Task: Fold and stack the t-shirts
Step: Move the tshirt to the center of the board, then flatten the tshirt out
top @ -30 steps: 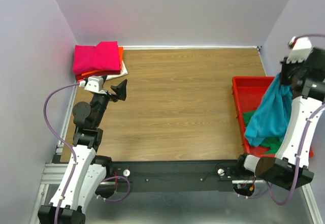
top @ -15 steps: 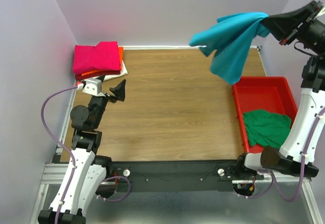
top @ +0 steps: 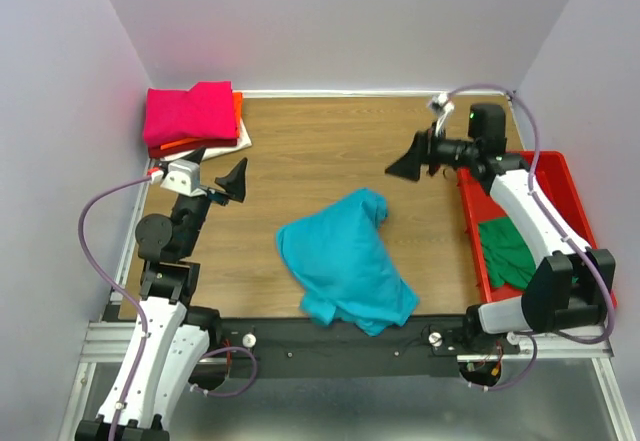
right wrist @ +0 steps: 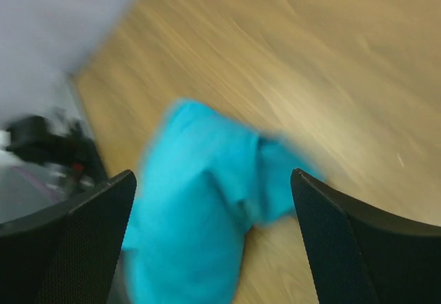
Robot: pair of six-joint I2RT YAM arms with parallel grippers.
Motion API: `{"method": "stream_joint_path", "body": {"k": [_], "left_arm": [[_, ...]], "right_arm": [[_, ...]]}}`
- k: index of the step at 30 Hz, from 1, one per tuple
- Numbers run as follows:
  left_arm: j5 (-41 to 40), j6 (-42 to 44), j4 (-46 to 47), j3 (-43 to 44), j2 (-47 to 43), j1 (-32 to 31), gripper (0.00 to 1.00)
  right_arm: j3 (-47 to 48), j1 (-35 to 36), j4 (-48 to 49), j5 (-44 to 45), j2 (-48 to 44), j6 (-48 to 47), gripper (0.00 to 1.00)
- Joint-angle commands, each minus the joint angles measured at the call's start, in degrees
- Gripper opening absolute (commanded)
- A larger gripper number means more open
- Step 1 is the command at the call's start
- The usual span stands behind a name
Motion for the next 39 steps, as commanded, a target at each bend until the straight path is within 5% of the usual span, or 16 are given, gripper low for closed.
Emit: {"method": "stream_joint_path", "body": {"k": [1, 7, 12, 17, 22, 30, 36, 39], "left_arm": [[8.22, 0.72, 2.64, -0.4, 1.14, -0.25, 0.98], [22.3, -0.42, 2.39, 2.32, 10.8, -1.92, 0.93], [22.51, 2.65, -7.18, 6.98, 19.86, -13.24, 0.84], [12.68, -1.81, -17.11, 10.93, 26.18, -34.12, 0.78], [-3.02, -8.15, -25.73, 13.83, 33.74, -45.93, 0.76], [-23.55, -15.36, -32.95, 19.64, 43.42, -43.07, 0.74], [-16.89, -26.4, -27.52, 12.56, 37.03, -25.08, 0.61], [-12.92, -31.51, -24.44, 6.05, 32.72, -22.58, 0.62]], "right_arm": [[-5.09, -0.04, -7.72, 11.97, -5.54, -21.04, 1.0], [-17.55, -0.13, -8.42, 6.99, -9.76, -32.13, 1.0], [-20.84, -0.21, -9.48, 4.77, -10.47, -36.81, 0.97], [-17.95, -2.84, -9.91, 10.56, -6.7, -31.55, 0.97], [-17.15, -3.91, -10.0, 14.35, -4.32, -29.95, 0.97], [-15.57, -3.73, -10.71, 6.1, 1.65, -28.28, 0.9], [-3.29, 0.13, -11.67, 7.75, 14.63, -21.36, 0.81], [2.69, 2.86, -13.07, 9.43, 20.88, -19.94, 0.8]]}}
